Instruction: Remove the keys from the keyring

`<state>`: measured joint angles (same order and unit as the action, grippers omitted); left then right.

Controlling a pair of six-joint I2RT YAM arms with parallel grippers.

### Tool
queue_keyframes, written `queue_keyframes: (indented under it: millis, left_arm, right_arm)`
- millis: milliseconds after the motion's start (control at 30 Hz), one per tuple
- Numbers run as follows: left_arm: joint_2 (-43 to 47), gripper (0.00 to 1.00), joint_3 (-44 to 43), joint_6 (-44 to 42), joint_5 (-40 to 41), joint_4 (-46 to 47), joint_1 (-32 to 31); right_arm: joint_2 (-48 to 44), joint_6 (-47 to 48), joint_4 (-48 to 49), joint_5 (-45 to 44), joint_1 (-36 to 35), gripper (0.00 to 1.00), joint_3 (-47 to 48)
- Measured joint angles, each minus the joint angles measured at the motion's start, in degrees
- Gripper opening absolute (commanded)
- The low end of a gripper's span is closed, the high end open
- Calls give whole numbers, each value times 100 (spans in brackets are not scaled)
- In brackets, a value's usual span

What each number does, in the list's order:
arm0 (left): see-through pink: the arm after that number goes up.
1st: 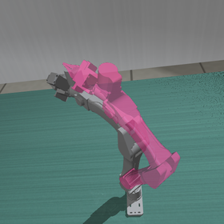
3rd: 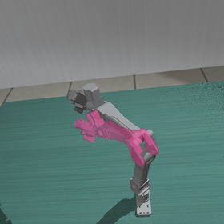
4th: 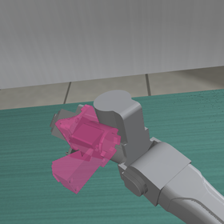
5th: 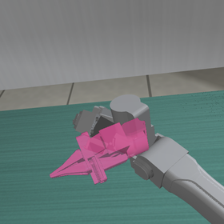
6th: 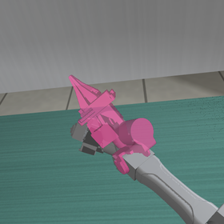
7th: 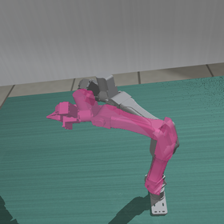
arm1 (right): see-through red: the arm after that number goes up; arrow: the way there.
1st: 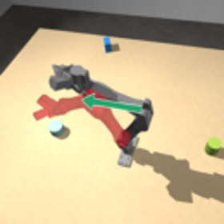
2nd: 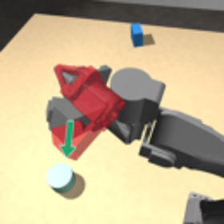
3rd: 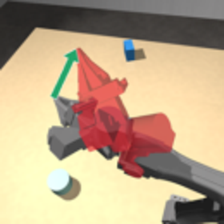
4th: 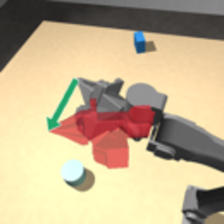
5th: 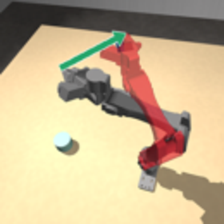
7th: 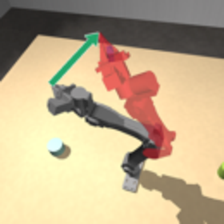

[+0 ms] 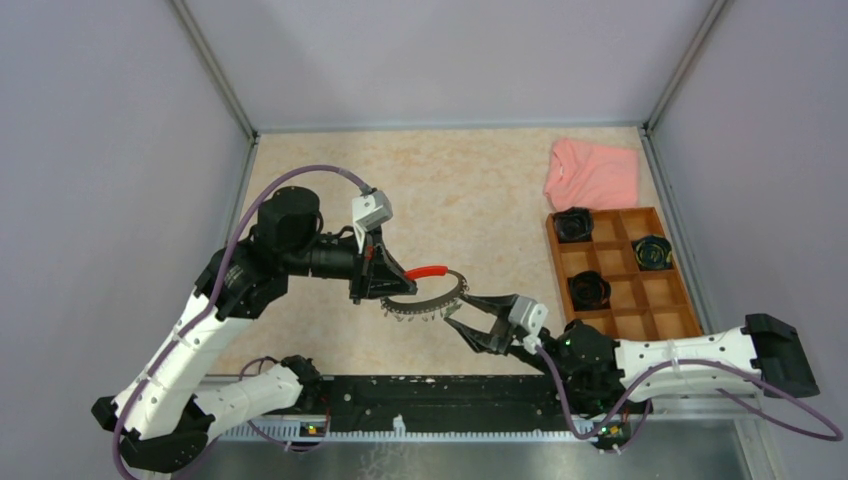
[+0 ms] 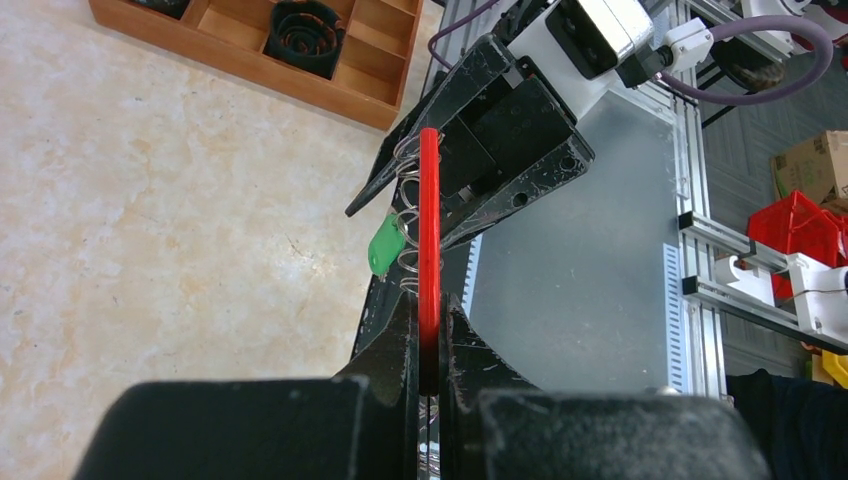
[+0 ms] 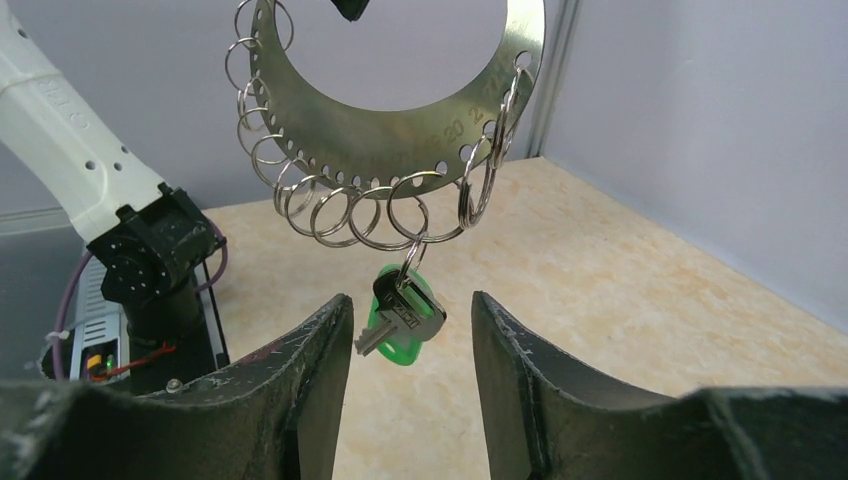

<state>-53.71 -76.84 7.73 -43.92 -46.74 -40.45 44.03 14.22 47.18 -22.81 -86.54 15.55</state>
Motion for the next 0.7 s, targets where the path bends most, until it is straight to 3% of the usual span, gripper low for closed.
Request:
queue_keyframes:
  millis: [100, 200, 433, 700]
  left_arm:
    - [0, 0, 0, 13, 0, 2, 0]
    - [0, 0, 0, 33, 0, 2, -2]
    - [0, 0, 0, 114, 35, 2, -4]
    - [-7, 0, -2, 249, 214, 31, -4]
  right_arm:
    - [-15, -63, -74, -70, 0, 63, 0]
    - [-98, -127, -205, -201, 0, 69, 0]
    - [-540, -269, -616, -411, 0, 70, -2]
    - [-726, -400, -977, -415, 0, 63, -2]
